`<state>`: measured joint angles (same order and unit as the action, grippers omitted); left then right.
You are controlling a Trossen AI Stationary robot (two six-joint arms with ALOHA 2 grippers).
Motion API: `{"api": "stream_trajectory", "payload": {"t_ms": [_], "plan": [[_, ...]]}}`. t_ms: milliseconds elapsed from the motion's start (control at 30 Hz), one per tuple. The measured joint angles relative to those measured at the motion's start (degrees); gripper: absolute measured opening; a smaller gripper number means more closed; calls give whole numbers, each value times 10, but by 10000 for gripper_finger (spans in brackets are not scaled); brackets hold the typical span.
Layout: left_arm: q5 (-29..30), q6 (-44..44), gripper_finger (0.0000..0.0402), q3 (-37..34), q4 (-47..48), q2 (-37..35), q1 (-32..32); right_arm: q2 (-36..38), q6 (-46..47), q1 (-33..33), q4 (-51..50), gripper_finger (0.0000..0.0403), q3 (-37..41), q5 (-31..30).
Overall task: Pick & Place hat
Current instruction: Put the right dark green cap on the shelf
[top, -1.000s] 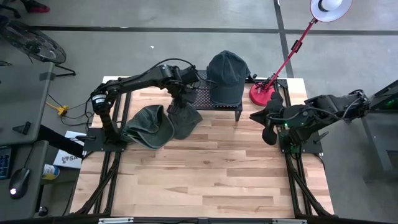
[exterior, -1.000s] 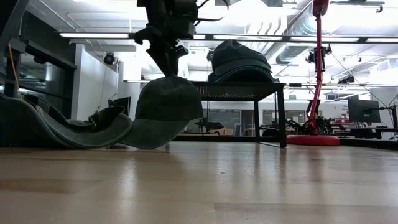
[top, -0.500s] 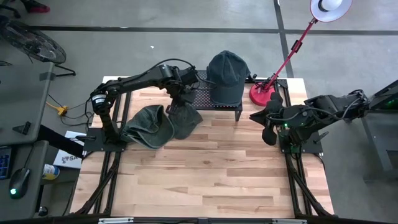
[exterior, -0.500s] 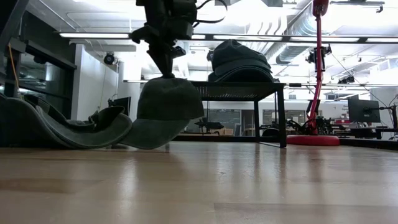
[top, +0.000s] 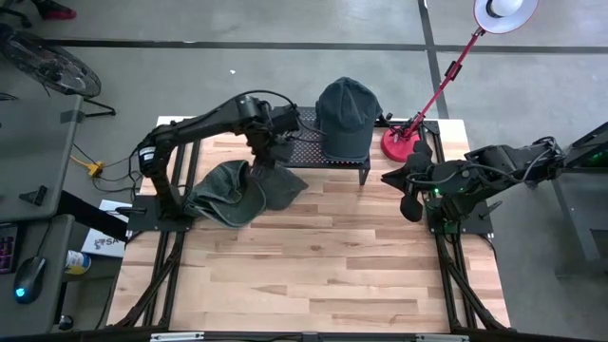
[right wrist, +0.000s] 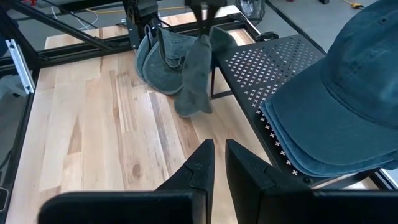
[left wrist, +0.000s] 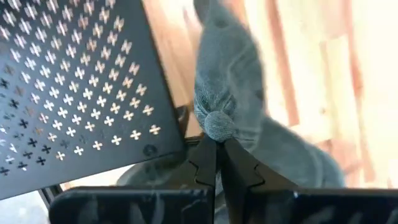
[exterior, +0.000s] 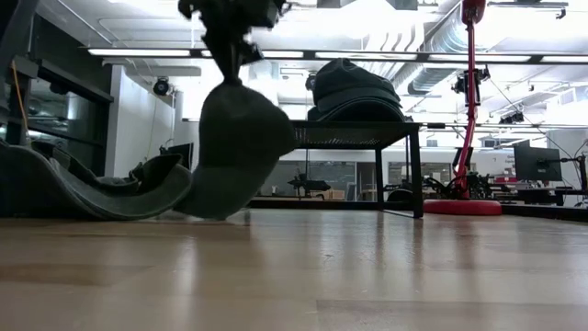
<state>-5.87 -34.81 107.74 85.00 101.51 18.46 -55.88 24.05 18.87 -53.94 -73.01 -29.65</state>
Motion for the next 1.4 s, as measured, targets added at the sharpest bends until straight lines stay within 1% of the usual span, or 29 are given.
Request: {"api": "stream_trajectory", "payload": {"t_ms": [267,367,600,667,767,967,1167,1400], "plan": [[-9,46,1,95,52,-1,-40,0,0,0,0,32,0,-1],[-12,83,0,132,51,-1,-48,0,-1,0,0,32,0,-1],[-23,136,0,221,51,-1,-50,0,-1,0,0,32,0,-2],[-20,145,0,239,51,-1,-50,0,-1,0,0,32,0,-2],[15,157,0,268,51,-1,-50,0,-1,0,0,32,0,-2],[78,157,0,270,27,-2,-41,0,-3,0,0,32,0,-2],[97,155,0,270,-9,-3,-25,0,-5,0,0,32,0,-4],[110,143,0,270,-48,-3,16,0,-5,0,0,32,0,-4]]}}
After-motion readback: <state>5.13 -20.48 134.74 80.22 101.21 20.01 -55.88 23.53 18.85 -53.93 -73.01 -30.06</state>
